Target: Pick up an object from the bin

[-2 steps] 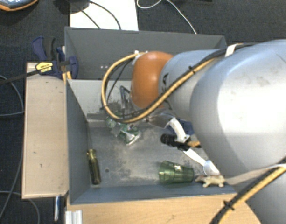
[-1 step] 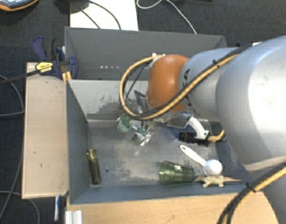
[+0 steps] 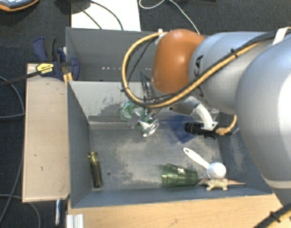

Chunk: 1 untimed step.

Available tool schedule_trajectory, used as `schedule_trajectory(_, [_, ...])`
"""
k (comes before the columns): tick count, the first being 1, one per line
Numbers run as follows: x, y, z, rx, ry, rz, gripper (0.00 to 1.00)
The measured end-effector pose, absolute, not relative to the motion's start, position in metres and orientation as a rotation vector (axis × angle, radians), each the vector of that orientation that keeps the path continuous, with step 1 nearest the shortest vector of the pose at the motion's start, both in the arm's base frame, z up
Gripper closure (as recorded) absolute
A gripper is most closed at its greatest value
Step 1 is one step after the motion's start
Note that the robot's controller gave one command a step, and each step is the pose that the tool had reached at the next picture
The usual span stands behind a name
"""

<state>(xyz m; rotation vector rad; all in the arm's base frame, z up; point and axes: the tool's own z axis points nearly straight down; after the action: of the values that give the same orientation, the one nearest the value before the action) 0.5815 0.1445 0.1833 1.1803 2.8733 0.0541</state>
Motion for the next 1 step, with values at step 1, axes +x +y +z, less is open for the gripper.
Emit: schedule_trajectory(1, [0.5869,0.1357,0.0971,1.226,2.851,0.063,1.0])
